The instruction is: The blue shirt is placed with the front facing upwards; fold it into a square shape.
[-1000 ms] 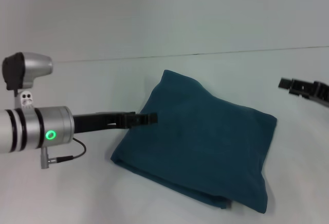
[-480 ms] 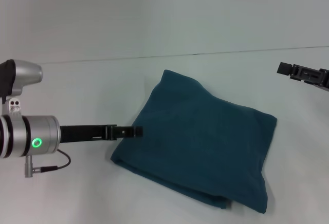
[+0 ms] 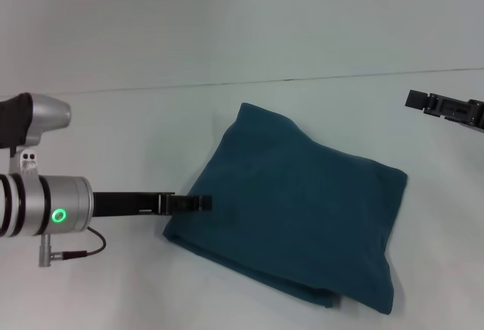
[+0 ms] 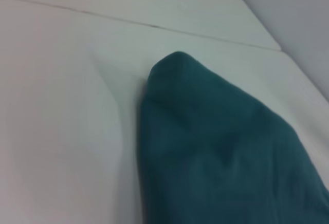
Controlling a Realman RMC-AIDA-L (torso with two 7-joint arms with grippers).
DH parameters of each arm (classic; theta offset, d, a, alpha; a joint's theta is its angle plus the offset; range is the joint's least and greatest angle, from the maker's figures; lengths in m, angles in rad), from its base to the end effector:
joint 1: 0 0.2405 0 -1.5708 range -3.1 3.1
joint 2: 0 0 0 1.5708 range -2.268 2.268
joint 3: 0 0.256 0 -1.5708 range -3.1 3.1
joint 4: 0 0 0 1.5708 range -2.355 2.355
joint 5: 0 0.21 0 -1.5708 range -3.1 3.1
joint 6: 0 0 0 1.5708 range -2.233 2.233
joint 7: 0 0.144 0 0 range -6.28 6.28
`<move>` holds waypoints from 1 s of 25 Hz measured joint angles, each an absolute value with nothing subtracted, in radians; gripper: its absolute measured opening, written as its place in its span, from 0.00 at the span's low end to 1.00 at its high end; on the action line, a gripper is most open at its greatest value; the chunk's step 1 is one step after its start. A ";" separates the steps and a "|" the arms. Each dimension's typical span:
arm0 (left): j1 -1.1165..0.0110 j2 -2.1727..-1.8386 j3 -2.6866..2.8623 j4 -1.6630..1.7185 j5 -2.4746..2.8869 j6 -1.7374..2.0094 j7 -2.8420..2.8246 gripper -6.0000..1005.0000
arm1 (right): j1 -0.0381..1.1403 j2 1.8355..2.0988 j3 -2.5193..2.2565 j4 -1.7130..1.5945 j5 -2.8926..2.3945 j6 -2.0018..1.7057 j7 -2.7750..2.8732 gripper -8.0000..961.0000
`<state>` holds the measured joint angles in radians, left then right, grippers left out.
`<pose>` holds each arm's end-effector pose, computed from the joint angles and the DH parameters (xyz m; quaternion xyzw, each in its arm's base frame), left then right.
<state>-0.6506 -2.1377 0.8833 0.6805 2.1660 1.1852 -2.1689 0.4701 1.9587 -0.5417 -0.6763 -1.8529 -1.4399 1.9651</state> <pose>-0.2410 0.3765 -0.0467 -0.8433 -0.5000 -0.1409 0.1380 0.3082 0.3533 0.0903 -0.7706 0.4881 0.3450 0.2210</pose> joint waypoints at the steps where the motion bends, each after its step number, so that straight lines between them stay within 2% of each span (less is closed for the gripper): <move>1: -0.651 -2.139 0.885 0.680 2.174 1.182 -2.169 0.82 | 0.470 1.959 -0.542 -0.676 -1.853 -1.441 1.965 0.94; 25: -0.643 -2.143 0.889 0.675 2.222 1.164 -2.166 0.81 | 0.472 1.959 -0.546 -0.675 -1.854 -1.445 1.975 0.94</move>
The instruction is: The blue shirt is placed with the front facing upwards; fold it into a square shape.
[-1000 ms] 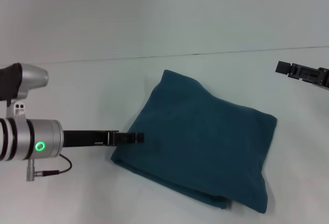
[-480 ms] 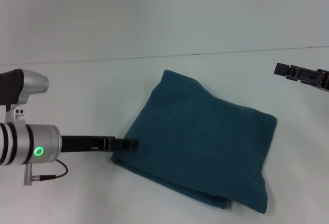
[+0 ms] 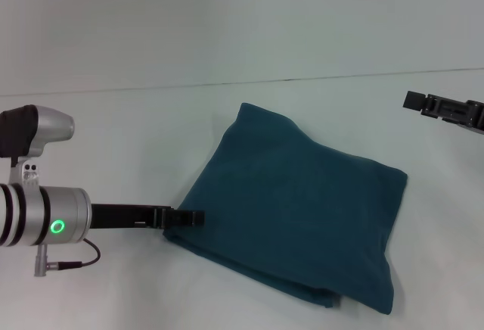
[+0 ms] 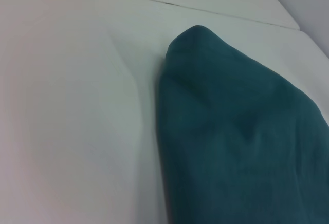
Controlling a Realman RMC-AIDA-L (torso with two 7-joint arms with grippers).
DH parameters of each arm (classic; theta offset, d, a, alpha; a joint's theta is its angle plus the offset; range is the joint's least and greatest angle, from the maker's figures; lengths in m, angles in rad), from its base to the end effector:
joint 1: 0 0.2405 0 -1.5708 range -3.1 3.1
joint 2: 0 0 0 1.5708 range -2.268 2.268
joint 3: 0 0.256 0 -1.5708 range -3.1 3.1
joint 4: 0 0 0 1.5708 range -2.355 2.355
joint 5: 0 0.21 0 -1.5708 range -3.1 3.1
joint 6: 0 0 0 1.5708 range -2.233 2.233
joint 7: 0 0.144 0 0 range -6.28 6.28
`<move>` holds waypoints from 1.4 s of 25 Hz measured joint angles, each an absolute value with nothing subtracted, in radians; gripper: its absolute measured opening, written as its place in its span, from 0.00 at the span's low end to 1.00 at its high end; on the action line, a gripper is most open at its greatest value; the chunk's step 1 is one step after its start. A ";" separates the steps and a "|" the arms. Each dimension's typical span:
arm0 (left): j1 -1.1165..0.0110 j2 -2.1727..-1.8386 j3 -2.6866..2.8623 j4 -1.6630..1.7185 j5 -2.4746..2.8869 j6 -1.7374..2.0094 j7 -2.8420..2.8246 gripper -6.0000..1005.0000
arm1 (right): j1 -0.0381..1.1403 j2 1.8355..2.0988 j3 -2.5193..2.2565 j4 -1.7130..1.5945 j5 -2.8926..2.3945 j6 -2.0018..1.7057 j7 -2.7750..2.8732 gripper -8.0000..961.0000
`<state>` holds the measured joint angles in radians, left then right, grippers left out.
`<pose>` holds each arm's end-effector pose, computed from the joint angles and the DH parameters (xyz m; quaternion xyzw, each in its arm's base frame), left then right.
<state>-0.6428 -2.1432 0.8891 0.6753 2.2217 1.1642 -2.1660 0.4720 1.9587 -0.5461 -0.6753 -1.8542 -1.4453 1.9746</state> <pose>-0.2509 0.3720 -0.0516 -0.8466 -0.4991 -0.1125 0.1466 0.3069 0.3532 0.0891 -0.7708 0.4907 0.3447 0.2150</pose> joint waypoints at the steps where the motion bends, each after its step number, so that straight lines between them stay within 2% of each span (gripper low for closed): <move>1: -0.643 -2.143 0.889 0.676 2.224 1.165 -2.166 0.81 | 0.472 1.959 -0.546 -0.675 -1.854 -1.445 1.975 0.94; 6: -0.646 -2.143 0.899 0.678 2.230 1.166 -2.166 0.72 | 0.474 1.959 -0.546 -0.676 -1.852 -1.445 1.975 0.94; 16: -0.652 -2.144 0.917 0.685 2.232 1.177 -2.169 0.27 | 0.474 1.957 -0.544 -0.677 -1.853 -1.445 1.976 0.94; 27: -0.643 -2.139 0.907 0.720 2.232 1.353 -2.177 0.05 | 0.474 1.956 -0.540 -0.677 -1.855 -1.445 1.974 0.94; 35: -0.634 -2.139 0.908 0.746 2.281 1.436 -2.230 0.05 | 0.472 1.949 -0.539 -0.677 -1.855 -1.445 1.971 0.94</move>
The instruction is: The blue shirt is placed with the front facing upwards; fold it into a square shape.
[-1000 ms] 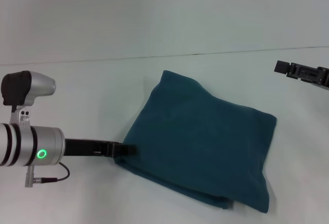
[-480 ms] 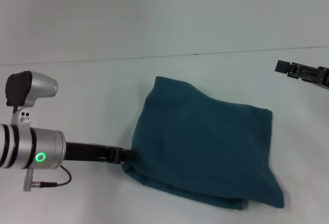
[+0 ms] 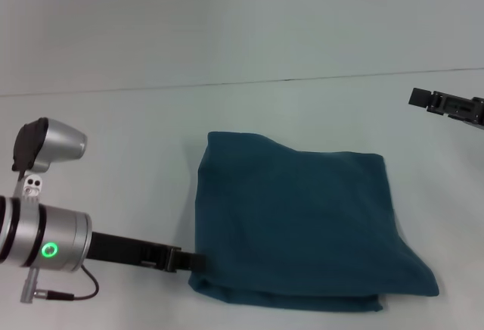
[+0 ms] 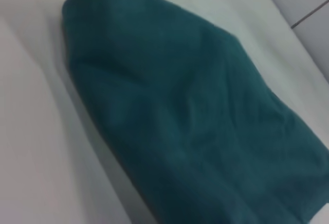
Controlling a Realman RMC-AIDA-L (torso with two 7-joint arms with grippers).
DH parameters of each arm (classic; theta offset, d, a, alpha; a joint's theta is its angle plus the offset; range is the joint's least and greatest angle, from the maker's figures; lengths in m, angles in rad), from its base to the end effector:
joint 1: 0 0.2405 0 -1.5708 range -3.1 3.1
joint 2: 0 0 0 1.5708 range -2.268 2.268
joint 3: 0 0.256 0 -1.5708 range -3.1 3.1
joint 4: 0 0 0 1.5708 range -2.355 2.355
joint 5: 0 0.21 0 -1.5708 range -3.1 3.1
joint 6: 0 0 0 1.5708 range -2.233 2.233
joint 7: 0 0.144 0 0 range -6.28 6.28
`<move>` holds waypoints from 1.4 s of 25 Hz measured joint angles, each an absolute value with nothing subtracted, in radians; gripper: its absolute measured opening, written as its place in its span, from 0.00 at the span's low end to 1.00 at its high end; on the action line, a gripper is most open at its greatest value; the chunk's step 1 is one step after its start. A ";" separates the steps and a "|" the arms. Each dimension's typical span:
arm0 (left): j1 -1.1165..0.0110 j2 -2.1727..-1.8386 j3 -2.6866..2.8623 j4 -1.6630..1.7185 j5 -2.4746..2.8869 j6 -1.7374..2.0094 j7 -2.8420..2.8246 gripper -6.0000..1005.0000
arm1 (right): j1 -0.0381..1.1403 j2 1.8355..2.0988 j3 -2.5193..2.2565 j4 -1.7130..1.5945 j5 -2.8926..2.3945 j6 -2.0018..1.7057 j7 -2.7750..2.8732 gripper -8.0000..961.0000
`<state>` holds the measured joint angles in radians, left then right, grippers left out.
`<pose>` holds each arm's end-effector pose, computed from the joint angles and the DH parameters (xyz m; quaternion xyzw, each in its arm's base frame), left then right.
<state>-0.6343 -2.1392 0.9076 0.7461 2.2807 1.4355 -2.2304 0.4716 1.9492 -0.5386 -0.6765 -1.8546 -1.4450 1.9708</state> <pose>-0.2371 0.3427 -0.0485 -0.8642 -0.4966 -0.0725 0.0359 0.3088 0.3539 0.0946 -0.7709 0.4878 0.3442 0.2220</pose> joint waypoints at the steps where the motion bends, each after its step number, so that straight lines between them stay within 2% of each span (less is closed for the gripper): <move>1: -0.632 -2.140 0.907 0.747 2.283 1.443 -2.233 0.05 | 0.471 1.948 -0.538 -0.677 -1.855 -1.445 1.970 0.94; 5: -0.626 -2.140 0.898 0.748 2.283 1.463 -2.234 0.06 | 0.473 1.946 -0.538 -0.677 -1.855 -1.445 1.968 0.94; 12: -0.629 -2.129 0.809 0.774 2.269 1.482 -2.223 0.11 | 0.477 1.944 -0.539 -0.676 -1.855 -1.439 1.968 0.94; 16: -0.638 -2.136 0.731 0.792 2.172 1.456 -2.153 0.14 | 0.477 1.943 -0.537 -0.676 -1.854 -1.437 1.968 0.94; 23: -0.716 -2.161 0.740 0.710 2.054 1.345 -2.049 0.42 | 0.476 1.935 -0.518 -0.682 -1.846 -1.465 1.974 0.93; 32: -0.809 -2.165 0.773 0.519 2.047 1.168 -1.974 0.81 | 0.481 1.918 -0.503 -0.707 -1.806 -1.559 1.971 0.93; 35: -0.830 -2.167 0.774 0.477 2.046 1.113 -1.972 0.81 | 0.481 1.924 -0.503 -0.747 -1.805 -1.573 1.965 0.93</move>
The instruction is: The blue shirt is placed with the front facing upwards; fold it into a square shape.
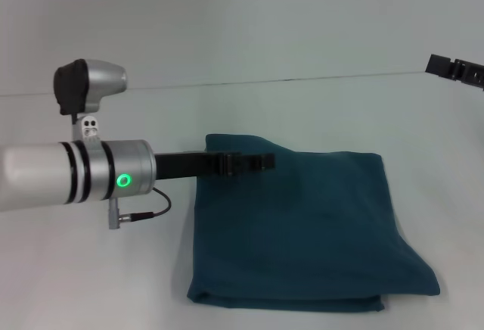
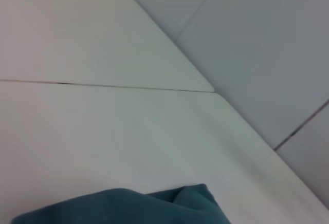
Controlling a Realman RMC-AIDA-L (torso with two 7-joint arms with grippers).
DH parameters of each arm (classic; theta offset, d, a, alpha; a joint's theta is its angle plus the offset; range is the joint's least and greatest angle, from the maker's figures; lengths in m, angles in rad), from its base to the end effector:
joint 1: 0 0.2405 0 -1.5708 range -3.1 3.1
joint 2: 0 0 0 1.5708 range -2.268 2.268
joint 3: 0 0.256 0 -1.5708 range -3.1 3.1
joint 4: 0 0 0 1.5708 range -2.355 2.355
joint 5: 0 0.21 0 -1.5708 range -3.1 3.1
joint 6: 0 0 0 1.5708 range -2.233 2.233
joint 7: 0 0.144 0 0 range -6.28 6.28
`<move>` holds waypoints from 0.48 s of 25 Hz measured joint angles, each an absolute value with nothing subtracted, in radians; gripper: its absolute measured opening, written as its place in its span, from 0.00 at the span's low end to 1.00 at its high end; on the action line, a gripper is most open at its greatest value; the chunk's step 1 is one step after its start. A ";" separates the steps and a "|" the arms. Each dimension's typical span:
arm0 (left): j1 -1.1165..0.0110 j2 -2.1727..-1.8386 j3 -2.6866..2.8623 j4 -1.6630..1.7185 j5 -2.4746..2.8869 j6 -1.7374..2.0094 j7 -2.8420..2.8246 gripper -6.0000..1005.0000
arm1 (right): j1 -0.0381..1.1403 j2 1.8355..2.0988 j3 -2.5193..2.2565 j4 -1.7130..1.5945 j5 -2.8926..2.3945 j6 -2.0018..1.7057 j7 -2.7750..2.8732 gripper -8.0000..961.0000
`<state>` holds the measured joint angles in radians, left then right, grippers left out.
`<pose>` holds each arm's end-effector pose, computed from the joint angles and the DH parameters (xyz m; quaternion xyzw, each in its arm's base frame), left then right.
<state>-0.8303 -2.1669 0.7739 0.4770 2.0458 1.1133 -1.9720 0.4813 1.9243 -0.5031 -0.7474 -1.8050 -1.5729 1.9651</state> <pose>-0.1848 0.3997 -0.0781 -0.8598 -0.4499 -0.2144 0.1114 0.2875 0.3528 0.1244 -0.7952 0.4304 0.3737 0.2068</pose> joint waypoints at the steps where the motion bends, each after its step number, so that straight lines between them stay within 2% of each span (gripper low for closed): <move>1: -0.837 -2.168 0.774 0.467 2.045 1.102 -1.972 0.81 | 0.481 1.925 -0.503 -0.756 -1.805 -1.574 1.963 0.93; 6: -0.875 -2.174 0.775 0.400 2.012 1.049 -1.941 0.81 | 0.485 1.928 -0.503 -0.775 -1.804 -1.576 1.942 0.93; 12: -0.918 -2.176 0.776 0.300 1.940 0.939 -1.846 0.81 | 0.492 1.956 -0.507 -0.773 -1.798 -1.567 1.891 0.93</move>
<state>-0.9176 -2.1757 0.7762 0.2998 1.9396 0.9387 -1.8464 0.4920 1.9557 -0.5071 -0.7731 -1.7982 -1.5667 1.8913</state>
